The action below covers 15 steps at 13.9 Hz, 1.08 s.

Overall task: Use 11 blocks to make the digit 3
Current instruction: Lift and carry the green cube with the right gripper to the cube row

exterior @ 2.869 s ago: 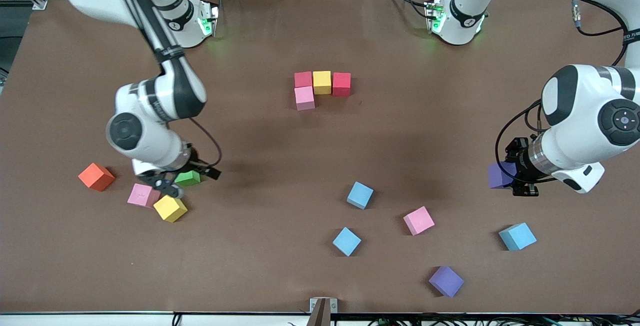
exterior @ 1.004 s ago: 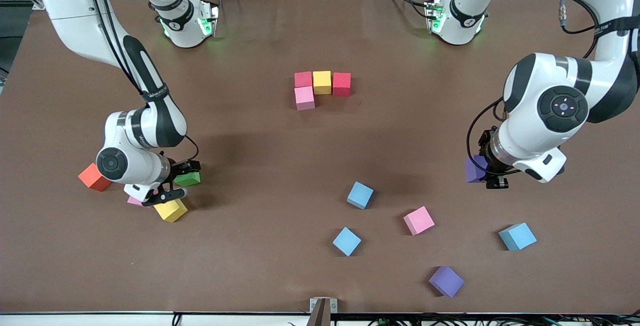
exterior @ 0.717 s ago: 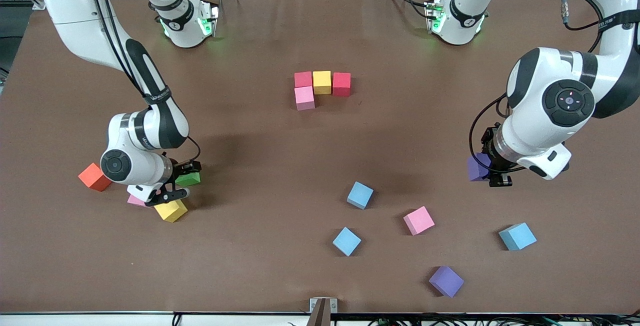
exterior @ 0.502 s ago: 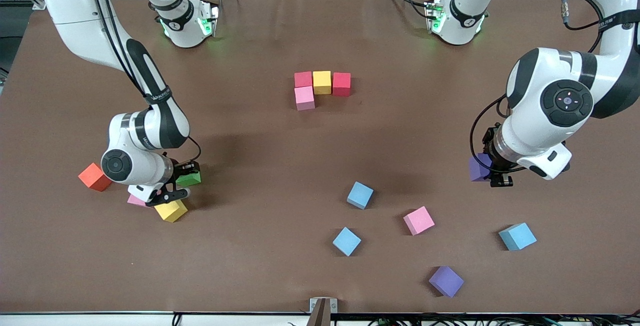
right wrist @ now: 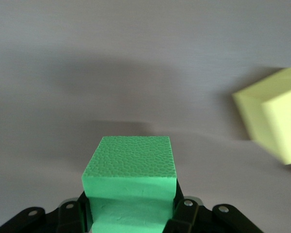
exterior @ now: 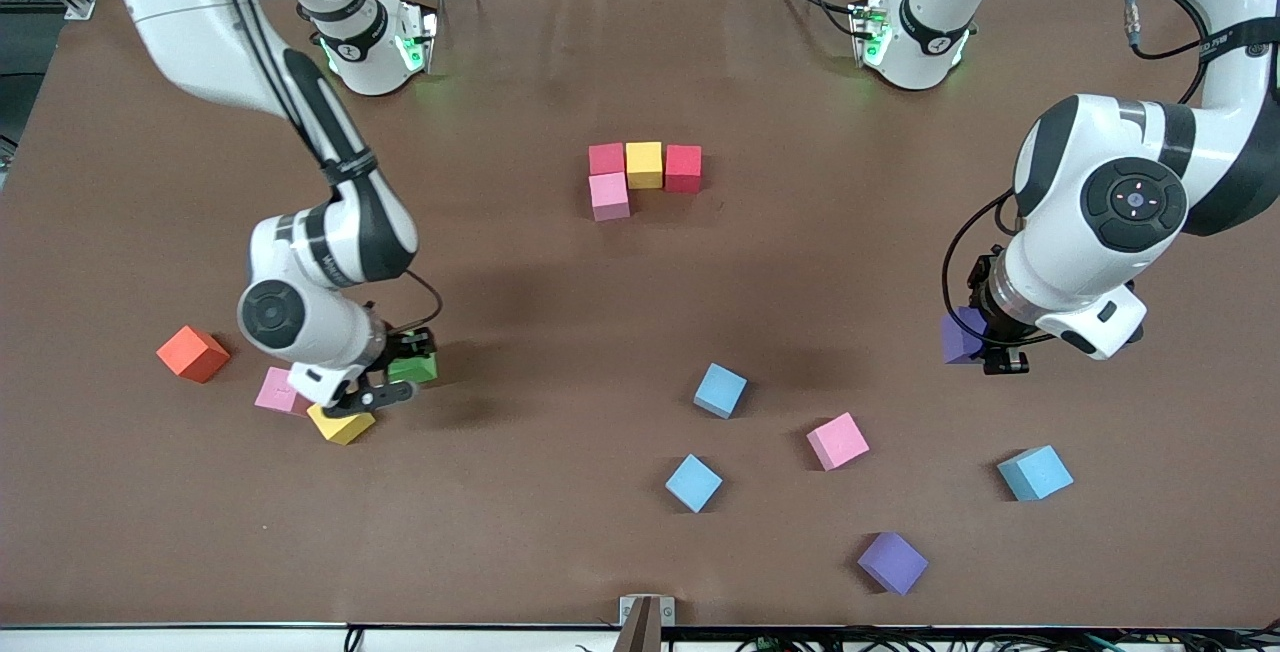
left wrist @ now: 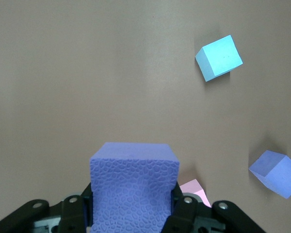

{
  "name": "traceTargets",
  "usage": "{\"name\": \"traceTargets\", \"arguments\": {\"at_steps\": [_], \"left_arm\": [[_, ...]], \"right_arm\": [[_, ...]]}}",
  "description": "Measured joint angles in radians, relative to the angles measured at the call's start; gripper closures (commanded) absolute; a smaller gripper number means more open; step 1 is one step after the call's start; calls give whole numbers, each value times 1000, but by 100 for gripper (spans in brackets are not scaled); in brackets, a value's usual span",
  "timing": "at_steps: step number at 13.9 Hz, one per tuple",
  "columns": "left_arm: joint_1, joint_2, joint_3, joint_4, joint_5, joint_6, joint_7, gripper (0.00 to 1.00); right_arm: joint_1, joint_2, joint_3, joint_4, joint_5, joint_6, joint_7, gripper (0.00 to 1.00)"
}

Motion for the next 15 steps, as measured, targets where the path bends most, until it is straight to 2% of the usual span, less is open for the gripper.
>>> {"name": "traceTargets", "arguments": {"at_steps": [6,11,15], "left_arm": [[-1,-5,0,2,0,0,0,89],[0,-16,0,2,0,0,0,88],[0,-16,0,1,0,0,0,89]], "right_arm": [[268,-1,4,-1,51,-2,253,65],[358,6,4,-3,154,-15,297,65],[434,33,4,-5,158,-16,388,65]]}}
